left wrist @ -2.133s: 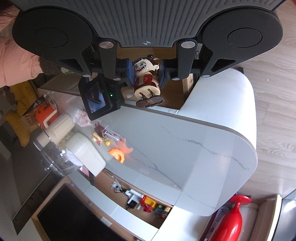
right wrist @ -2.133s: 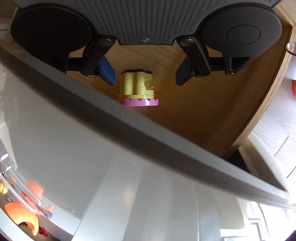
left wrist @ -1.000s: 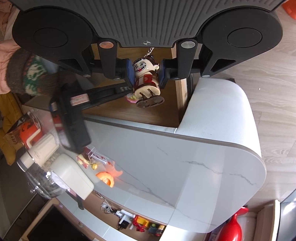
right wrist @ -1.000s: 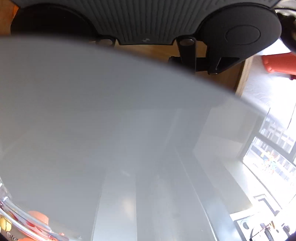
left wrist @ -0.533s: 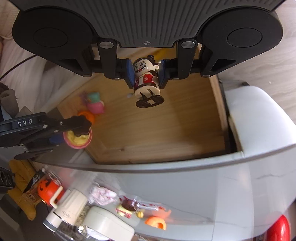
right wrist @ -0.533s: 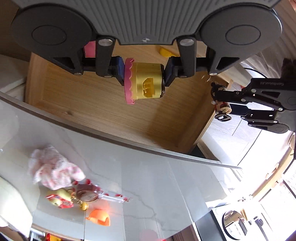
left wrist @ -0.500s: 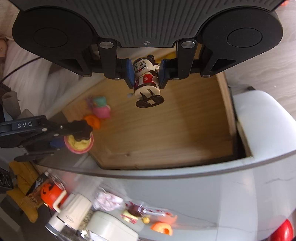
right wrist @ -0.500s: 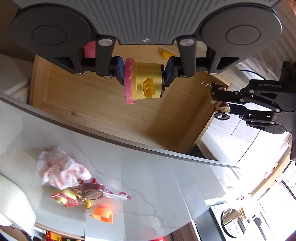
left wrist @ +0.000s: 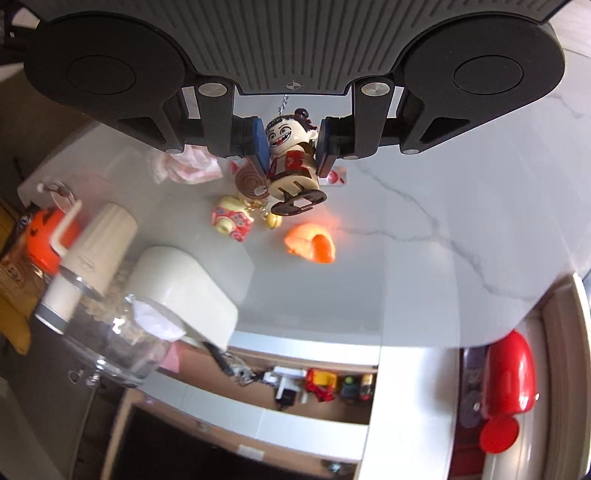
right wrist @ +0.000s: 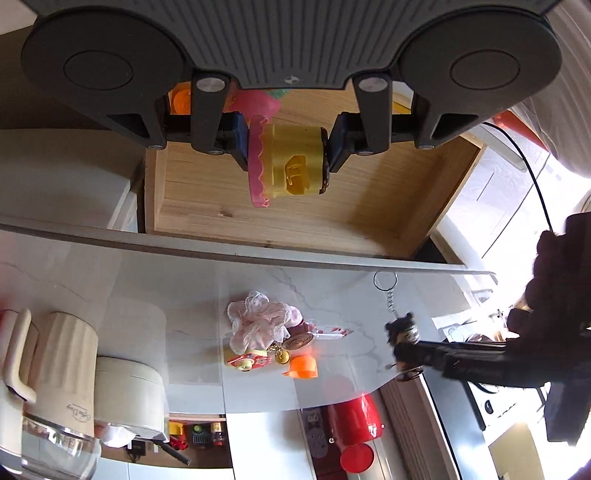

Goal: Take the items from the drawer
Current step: 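Place the figurine on the counter with the left tool while the right tool lifts the yellow toy, then set the yellow toy on the counter with the right tool while the left tool returns to the drawer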

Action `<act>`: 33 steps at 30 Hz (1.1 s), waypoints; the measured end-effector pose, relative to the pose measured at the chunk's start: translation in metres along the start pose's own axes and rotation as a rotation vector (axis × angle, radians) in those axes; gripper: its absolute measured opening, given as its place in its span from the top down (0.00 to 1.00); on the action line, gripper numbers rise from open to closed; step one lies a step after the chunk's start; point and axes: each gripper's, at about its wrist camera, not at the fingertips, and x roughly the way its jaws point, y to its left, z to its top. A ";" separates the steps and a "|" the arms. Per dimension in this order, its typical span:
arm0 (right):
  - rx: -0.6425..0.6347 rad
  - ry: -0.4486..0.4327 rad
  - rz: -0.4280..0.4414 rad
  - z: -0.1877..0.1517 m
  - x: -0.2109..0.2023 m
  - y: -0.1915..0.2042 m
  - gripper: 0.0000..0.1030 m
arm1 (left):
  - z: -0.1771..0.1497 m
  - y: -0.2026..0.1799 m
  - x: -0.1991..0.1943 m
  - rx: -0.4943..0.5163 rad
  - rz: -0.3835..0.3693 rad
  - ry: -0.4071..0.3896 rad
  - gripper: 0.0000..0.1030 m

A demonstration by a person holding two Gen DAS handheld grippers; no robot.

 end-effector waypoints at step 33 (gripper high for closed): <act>-0.020 -0.106 -0.096 0.109 0.060 -0.037 0.43 | -0.111 0.019 -0.050 0.198 -0.076 0.157 0.69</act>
